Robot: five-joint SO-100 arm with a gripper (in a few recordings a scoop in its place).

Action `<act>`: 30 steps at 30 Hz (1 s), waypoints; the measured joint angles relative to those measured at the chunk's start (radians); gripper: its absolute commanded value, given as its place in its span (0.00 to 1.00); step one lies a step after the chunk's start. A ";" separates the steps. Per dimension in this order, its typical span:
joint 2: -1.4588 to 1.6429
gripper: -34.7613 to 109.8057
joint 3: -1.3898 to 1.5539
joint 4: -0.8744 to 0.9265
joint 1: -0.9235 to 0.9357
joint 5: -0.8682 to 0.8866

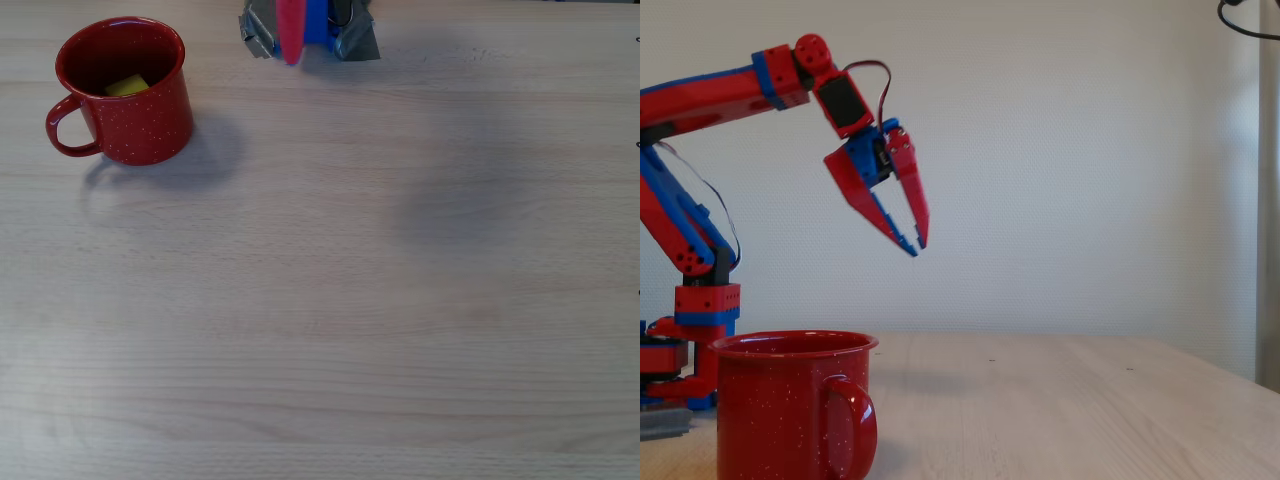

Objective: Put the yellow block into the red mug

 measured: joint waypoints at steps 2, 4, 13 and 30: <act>0.061 0.24 0.058 -0.014 -0.006 0.002; 0.137 0.24 0.115 -0.026 -0.015 0.002; 0.422 0.24 0.497 -0.069 -0.011 0.020; 0.930 0.24 1.043 -0.144 -0.037 0.038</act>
